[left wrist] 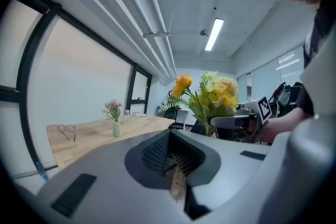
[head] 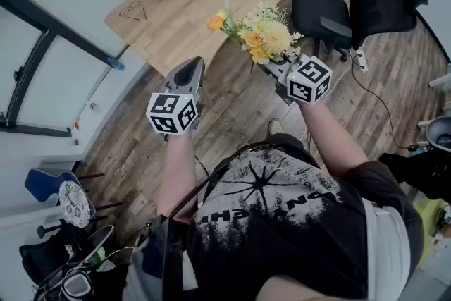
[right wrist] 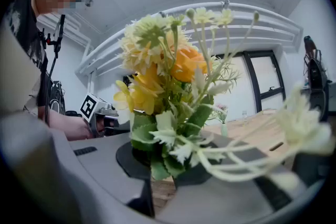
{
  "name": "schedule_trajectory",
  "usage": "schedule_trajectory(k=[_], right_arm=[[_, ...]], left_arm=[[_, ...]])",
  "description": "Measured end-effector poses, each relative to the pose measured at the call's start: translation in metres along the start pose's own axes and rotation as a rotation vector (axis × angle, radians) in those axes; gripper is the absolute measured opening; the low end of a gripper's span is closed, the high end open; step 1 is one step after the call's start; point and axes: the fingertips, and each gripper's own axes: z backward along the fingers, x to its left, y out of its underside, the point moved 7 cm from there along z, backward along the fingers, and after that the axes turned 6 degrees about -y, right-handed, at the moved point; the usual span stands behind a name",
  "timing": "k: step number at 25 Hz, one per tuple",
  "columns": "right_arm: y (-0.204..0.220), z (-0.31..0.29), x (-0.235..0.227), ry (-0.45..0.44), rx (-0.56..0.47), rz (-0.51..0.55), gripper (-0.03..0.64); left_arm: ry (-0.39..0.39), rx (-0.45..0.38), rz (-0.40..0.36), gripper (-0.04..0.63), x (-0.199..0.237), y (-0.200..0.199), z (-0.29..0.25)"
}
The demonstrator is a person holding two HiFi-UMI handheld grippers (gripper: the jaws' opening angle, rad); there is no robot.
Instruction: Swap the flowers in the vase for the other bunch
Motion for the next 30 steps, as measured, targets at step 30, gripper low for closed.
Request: schedule_trajectory(k=[30], right_arm=[[-0.009,0.003,-0.001,0.000,-0.004,0.008,0.067]], left_arm=[[0.016,-0.022,0.031,0.015,0.004,0.010,-0.005]])
